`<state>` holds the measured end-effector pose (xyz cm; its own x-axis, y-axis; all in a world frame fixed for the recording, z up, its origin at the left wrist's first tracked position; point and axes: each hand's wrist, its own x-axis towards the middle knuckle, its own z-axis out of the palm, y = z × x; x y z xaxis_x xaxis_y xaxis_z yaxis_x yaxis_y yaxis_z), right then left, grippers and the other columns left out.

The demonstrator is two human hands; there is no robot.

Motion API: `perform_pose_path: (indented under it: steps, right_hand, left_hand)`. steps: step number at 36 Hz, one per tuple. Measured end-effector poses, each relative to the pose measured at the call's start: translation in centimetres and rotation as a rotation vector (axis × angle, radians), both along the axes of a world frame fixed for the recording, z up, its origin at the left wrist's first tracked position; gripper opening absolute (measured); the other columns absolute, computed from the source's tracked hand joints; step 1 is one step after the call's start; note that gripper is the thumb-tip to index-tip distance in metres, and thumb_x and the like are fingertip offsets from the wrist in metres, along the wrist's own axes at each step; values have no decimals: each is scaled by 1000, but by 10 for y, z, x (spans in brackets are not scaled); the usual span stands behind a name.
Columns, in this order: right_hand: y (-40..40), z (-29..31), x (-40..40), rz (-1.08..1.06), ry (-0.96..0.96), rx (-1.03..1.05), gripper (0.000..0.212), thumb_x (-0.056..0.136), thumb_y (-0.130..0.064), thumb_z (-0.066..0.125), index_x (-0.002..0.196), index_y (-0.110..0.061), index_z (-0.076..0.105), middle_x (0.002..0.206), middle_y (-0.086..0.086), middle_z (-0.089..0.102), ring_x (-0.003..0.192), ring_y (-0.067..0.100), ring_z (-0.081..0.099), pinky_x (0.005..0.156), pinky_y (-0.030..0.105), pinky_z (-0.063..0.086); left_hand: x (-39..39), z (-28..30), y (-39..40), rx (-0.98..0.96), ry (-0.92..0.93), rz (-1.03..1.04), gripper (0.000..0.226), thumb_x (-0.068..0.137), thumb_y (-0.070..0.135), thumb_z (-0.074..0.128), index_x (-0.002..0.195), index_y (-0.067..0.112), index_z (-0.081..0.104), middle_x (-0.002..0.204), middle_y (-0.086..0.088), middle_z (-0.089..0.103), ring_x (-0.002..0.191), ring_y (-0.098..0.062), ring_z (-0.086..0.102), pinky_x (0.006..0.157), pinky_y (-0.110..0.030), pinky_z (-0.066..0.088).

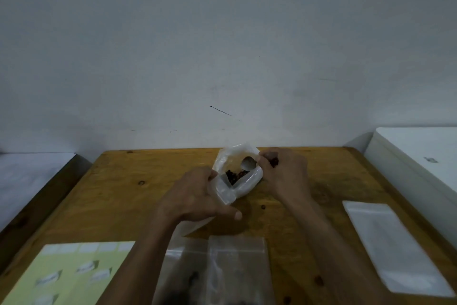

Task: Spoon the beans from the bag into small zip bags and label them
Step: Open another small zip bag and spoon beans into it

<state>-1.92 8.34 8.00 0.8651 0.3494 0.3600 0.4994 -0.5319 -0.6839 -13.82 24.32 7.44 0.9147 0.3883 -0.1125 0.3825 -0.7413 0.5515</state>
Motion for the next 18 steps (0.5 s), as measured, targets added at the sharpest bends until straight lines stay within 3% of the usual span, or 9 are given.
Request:
perform_pose_path:
  steps: [3,5,7,13,16,18]
  right_hand:
    - [-4,0,0,61,-28,-10,24,99,-27,60,112,-12,75,100,-3,71,91,13,64,77,24,44]
    - [-8,-4,-1,96,-69,-47,24,102,-28,54,102,-15,75,92,-7,63,86,12,58,74,26,40]
    - [-13,-11,-1,97,-140,-107,24,103,-28,51,99,-16,71,93,-3,58,85,15,54,72,27,37]
    - [-17,-25,-9,39,-280,-268,26,103,-24,48,114,-13,69,101,5,59,76,15,47,66,27,35]
    - [-15,-36,-13,-38,-225,-171,25,102,-23,50,109,-12,72,96,5,64,76,11,46,64,24,34]
    - [-17,-43,-16,-104,-77,-10,24,102,-24,51,105,-15,73,89,1,66,75,10,55,59,19,36]
  left_hand:
    - [0,1,-2,0,9,13,105,42,70,86,129,26,48,116,9,54,100,-12,54,87,-37,55]
    - [0,1,-4,6,13,11,105,40,71,85,128,27,49,115,9,55,100,-13,55,88,-39,55]
    - [0,0,-6,27,12,0,105,41,72,85,129,26,49,116,8,54,102,-14,54,89,-40,55]
    - [2,1,-14,87,-5,-21,107,45,71,85,133,23,46,121,6,52,107,-17,52,94,-42,51]
    - [2,0,-16,117,-10,-45,107,46,72,84,134,24,46,122,8,51,108,-15,51,96,-42,50]
    - [1,0,-17,133,-9,-57,107,48,72,83,136,25,44,124,8,49,110,-15,49,98,-42,49]
